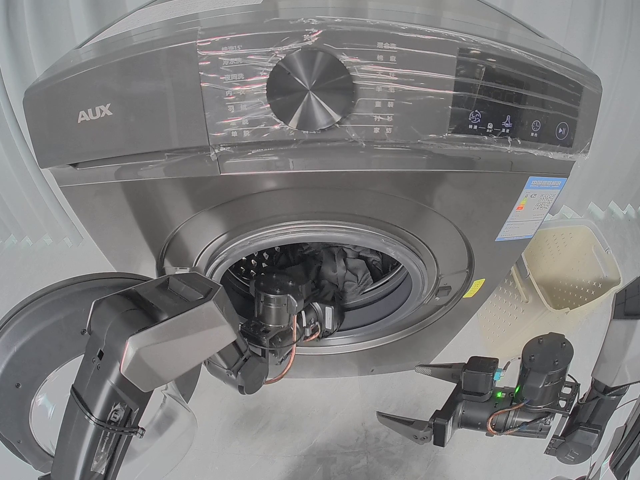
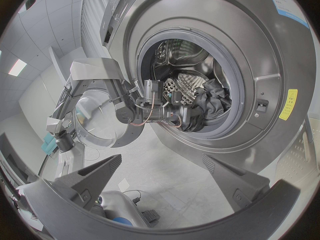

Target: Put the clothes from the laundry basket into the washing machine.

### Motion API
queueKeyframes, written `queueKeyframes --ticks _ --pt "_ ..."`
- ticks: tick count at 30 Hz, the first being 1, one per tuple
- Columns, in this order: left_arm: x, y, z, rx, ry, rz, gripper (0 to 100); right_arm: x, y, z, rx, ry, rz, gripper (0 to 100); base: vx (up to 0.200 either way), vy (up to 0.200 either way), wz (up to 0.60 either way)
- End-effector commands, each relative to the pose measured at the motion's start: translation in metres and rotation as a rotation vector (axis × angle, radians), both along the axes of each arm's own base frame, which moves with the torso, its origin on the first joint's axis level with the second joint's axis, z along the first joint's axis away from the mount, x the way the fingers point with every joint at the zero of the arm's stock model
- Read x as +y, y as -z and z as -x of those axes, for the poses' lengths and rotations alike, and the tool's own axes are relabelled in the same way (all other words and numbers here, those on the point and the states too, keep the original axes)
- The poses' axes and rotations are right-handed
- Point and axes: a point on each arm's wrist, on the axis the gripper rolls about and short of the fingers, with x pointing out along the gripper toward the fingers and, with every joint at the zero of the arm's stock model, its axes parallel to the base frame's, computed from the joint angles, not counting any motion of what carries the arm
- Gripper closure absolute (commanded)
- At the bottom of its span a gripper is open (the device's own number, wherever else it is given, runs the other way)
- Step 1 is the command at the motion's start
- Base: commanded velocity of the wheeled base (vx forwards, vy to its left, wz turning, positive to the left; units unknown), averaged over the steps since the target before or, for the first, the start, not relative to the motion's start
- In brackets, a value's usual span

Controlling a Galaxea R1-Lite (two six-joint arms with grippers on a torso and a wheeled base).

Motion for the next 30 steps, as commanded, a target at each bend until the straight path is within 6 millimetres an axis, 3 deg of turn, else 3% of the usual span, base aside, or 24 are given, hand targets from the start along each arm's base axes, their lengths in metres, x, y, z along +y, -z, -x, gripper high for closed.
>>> queueKeyframes --ticks 1,10,18,19,26,30 --pt "-0.004 -0.022 -0.028 -0.111 -0.088 0.101 100 0.0 0.0 -0.001 -0.001 0.002 -0.002 0 0.0 0.0 0.0" --pt "-0.015 -0.042 -0.066 -0.283 -0.181 0.198 100 -0.001 0.0 -0.001 -0.002 0.006 -0.002 0 0.0 0.0 0.0" --pt "-0.014 -0.04 -0.067 -0.281 -0.185 0.185 100 -0.001 0.0 -0.001 -0.002 0.006 -0.002 0 0.0 0.0 0.0" --pt "-0.014 -0.039 -0.067 -0.279 -0.184 0.181 0 -0.001 0.0 -0.001 -0.002 0.005 -0.002 0 0.0 0.0 0.0" --pt "-0.013 -0.025 -0.056 -0.223 -0.168 0.143 0 -0.001 0.001 0.0 0.003 0.006 0.002 0 0.0 0.0 0.0" --pt "-0.012 -0.028 -0.048 -0.201 -0.156 0.129 0 -0.001 0.0 -0.001 0.0 0.008 0.0 0 0.0 0.0 0.0"
